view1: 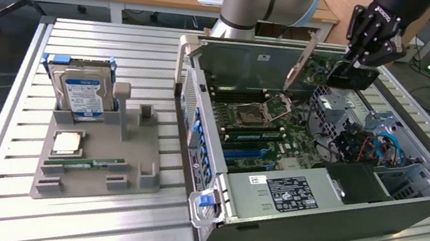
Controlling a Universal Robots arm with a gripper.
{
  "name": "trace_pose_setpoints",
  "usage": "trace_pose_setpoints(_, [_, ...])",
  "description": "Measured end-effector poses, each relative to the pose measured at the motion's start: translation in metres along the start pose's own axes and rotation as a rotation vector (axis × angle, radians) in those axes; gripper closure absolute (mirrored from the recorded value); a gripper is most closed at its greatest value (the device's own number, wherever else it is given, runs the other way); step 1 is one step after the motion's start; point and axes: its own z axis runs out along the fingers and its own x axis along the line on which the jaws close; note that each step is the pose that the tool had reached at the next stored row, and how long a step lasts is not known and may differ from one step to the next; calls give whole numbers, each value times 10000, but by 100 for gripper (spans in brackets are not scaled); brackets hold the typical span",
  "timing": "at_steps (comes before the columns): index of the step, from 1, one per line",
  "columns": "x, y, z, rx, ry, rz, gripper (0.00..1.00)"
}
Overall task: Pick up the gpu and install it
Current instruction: 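Insert the gpu into the slot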
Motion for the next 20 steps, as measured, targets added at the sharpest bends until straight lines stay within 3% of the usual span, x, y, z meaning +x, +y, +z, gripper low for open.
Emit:
trace_pose_setpoints(2, [3,18,11,89,-13,-16,73])
trace_pose_setpoints(10, [4,28,20,120,-20,-21,73])
trace_pose_setpoints(14, [9,60,43,251,-34,-43,73])
trace_pose_setpoints(20, [11,69,48,263,-37,-45,73])
